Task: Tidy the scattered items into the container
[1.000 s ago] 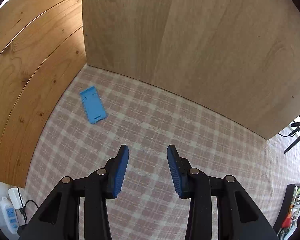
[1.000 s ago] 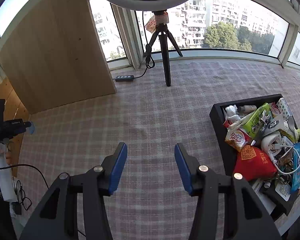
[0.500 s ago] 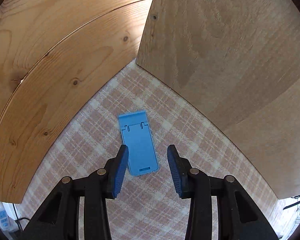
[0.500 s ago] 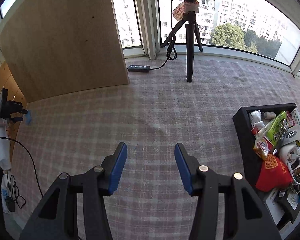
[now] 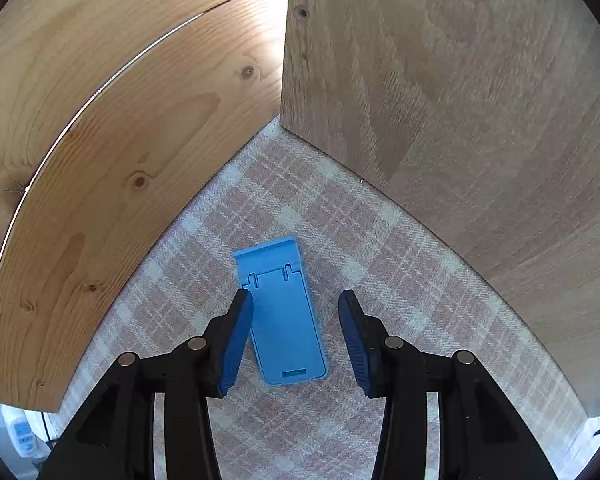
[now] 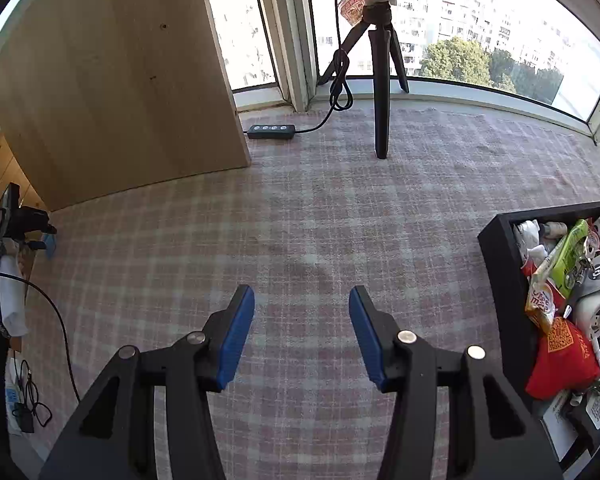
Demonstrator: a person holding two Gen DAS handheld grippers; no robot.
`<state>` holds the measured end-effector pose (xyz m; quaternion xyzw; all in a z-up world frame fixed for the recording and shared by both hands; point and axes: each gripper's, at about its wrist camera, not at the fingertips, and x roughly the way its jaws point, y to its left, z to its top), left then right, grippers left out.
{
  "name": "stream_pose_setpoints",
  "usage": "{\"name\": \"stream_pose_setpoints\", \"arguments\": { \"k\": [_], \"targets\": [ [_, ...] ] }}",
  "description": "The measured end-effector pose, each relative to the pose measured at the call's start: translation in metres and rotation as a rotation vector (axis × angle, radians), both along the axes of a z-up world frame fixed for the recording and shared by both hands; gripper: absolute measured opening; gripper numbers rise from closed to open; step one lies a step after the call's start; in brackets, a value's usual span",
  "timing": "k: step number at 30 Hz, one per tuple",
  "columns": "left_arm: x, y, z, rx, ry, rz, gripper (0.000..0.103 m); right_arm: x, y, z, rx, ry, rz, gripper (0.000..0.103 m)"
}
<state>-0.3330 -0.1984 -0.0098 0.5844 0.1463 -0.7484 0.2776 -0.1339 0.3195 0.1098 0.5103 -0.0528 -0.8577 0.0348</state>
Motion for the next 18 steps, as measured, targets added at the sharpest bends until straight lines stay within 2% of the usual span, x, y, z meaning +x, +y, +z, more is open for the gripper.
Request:
{"name": "stream_pose_setpoints", "arguments": {
  "k": [3,6,9,11,12,18],
  "targets": [
    [0.004,0.005,-0.001,-0.023,0.011,0.016,0.039,0.0,0.004,-0.001,-0.006,0.002,-0.012,0.049],
    [0.007,0.013,-0.003,-0.083,0.011,-0.002,0.024,0.001,0.008,-0.003,-0.011,0.002,-0.026,0.049],
    [0.014,0.018,-0.004,-0.095,0.025,-0.02,0.02,0.003,0.013,-0.002,-0.01,0.006,-0.04,0.049],
    [0.021,0.018,-0.002,-0.063,0.046,-0.023,0.011,0.005,0.017,0.001,-0.011,0.014,-0.051,0.049],
    [0.024,0.017,-0.001,-0.038,0.052,-0.023,0.0,0.006,0.019,0.003,-0.01,0.018,-0.055,0.049],
    [0.048,0.015,-0.002,0.037,0.083,-0.046,0.0,0.012,0.026,0.01,-0.009,0.04,-0.072,0.049]
  ]
}}
